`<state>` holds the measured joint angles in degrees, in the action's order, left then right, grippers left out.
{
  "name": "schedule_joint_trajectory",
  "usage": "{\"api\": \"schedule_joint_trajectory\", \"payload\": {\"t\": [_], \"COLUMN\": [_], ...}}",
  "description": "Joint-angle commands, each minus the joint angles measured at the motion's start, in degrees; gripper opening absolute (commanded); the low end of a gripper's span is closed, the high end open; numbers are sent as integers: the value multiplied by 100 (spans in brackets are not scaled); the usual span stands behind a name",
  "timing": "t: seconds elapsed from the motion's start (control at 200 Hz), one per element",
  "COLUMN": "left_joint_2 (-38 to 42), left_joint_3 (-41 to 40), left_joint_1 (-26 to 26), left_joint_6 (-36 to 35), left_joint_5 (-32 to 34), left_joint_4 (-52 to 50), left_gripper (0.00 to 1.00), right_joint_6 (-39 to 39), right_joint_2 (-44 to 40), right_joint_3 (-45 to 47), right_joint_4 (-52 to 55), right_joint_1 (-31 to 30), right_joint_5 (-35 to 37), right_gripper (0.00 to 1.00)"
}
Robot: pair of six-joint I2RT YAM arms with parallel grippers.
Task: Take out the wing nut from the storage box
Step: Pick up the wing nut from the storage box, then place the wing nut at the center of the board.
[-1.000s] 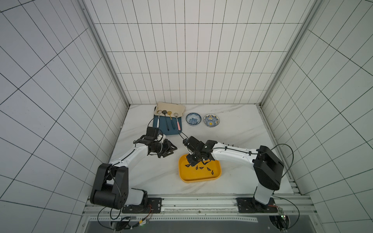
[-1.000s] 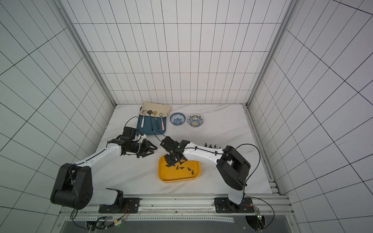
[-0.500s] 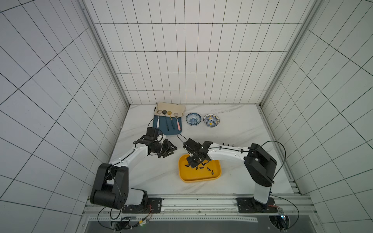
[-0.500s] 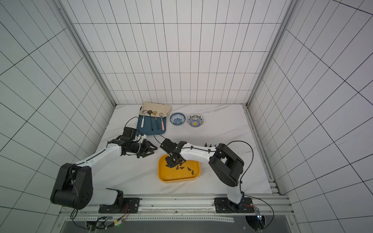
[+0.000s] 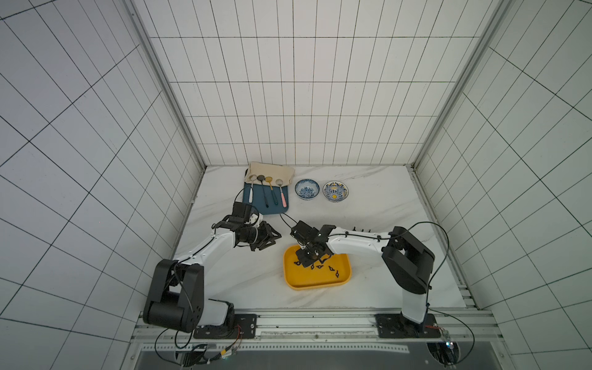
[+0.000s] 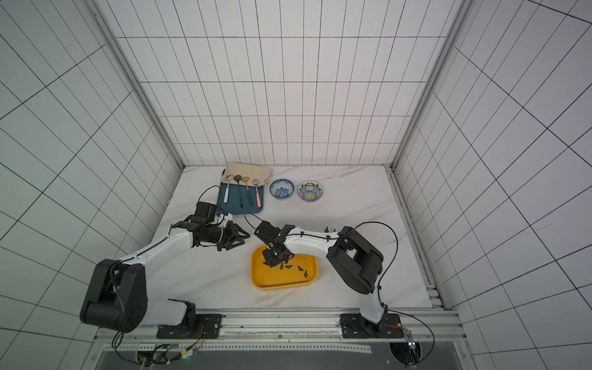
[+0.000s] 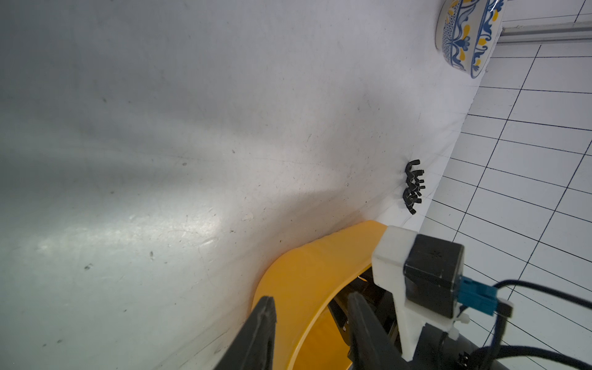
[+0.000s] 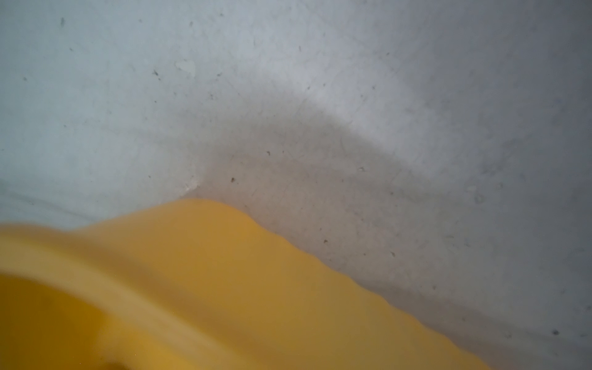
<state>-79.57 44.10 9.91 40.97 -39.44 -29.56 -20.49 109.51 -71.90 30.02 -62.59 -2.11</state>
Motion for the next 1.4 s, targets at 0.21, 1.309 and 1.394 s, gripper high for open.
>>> {"api": "schedule_joint_trajectory", "payload": {"t": [0.21, 1.309, 1.394], "left_joint_2": [38, -2250, -2364], "left_joint_3": [-50, 2553, 2633], "left_joint_1": [-24, 3700, 3706], "left_joint_6": [-28, 1285, 1253], "left_joint_5": [53, 144, 136], "left_joint_4": [133, 1866, 1837], "left_gripper": [39, 38, 38], "right_joint_6": [-148, -1061, -1121], "right_joint_2": [-215, -3526, -3417], "right_joint_3": [-37, 3296, 3371], "right_joint_4": [39, -77, -185], "right_joint_1": [33, 3267, 3351], "right_joint_5": [179, 800, 827], "right_gripper": [3, 0, 0]}}
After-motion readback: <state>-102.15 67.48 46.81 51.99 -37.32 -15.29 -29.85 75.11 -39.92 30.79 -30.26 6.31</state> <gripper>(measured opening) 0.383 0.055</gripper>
